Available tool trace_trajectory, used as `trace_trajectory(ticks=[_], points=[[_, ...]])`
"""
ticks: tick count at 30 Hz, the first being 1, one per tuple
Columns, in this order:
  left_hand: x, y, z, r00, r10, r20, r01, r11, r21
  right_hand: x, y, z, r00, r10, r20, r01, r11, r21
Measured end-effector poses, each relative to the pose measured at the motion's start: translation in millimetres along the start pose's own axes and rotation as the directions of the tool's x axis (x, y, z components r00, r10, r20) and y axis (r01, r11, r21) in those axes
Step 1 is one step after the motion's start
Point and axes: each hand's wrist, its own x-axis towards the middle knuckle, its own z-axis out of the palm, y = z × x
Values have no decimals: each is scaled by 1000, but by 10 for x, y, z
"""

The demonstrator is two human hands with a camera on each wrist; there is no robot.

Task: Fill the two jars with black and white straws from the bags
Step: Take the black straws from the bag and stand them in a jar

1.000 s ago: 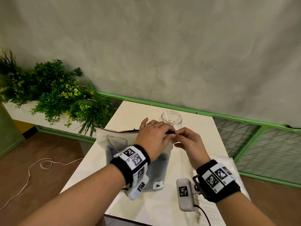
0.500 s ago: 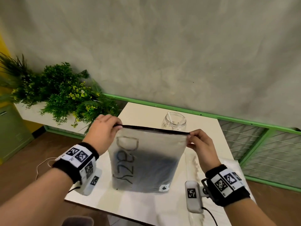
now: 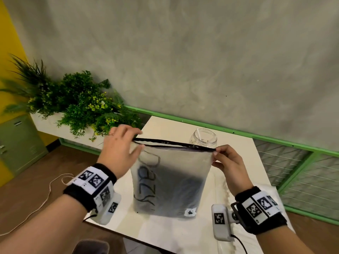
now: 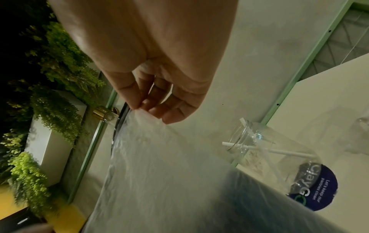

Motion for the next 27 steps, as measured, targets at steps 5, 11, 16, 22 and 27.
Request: trace_trajectory(ticks=[5, 11, 16, 22, 27], points=[[69, 452, 153, 977, 130, 172, -139, 990, 39, -31, -103, 137, 998, -31, 61, 33, 999, -29], [133, 434, 170, 974, 198, 112, -185, 976, -113, 33, -355, 196, 976, -202, 80, 213, 959, -185], [54, 357, 238, 956, 140, 257, -97, 980, -175, -31, -333, 281, 954, -260, 149, 296, 890, -348], [69, 224, 214, 963, 94, 252, -49, 982, -181, -6, -262, 319, 974, -223, 40, 224, 923, -312], [66, 137, 238, 959, 165, 231, -105, 962, -252, 2, -169, 165, 933, -357, -40, 295, 826, -480]])
